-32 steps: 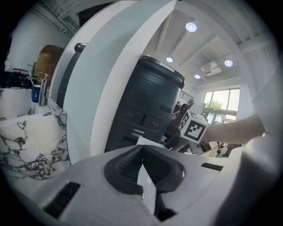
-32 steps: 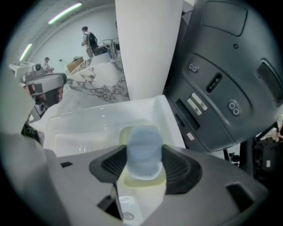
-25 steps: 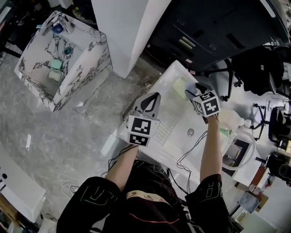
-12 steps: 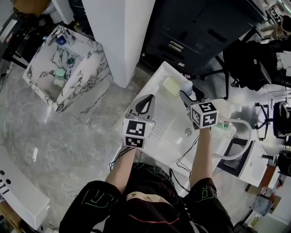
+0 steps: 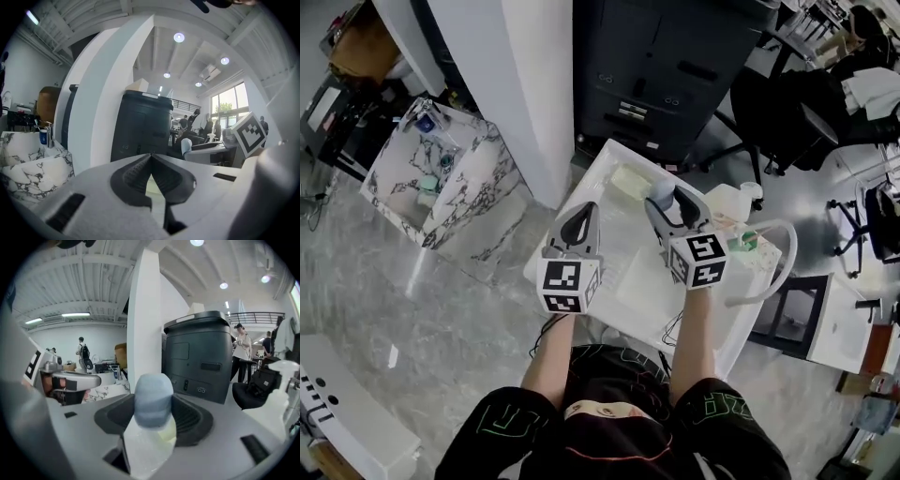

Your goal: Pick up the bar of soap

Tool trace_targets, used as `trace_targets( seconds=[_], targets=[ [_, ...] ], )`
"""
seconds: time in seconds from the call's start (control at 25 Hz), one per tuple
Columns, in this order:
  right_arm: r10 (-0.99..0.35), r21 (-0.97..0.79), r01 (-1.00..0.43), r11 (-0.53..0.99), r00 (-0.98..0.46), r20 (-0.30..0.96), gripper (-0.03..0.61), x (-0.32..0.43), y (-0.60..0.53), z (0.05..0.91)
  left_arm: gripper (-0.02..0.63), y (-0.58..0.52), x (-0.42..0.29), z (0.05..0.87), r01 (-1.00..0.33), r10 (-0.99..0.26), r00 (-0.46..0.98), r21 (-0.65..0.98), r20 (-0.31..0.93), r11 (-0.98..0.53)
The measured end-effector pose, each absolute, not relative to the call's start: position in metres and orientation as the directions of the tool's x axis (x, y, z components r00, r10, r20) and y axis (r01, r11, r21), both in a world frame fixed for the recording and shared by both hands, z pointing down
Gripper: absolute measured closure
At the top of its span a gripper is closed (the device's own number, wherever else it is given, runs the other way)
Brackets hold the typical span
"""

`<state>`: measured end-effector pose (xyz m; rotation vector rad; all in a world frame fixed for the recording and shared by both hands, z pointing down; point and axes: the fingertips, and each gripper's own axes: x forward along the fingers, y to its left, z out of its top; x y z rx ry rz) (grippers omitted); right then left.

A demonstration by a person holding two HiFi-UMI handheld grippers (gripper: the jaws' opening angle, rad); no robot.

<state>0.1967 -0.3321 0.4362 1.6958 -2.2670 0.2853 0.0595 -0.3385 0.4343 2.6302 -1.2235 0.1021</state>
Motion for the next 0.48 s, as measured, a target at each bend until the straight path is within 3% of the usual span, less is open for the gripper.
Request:
trace_targets(
  seconds=[0.48],
  targets=[
    [-0.974, 0.058, -0.978, 0.202, -0.195, 0.113, 0.324, 0.214, -0.250, 0.382, 0.607, -0.276, 0.063, 0.394, -0.816, -0.818, 0.572, 0.156, 0.066, -0.557]
  ],
)
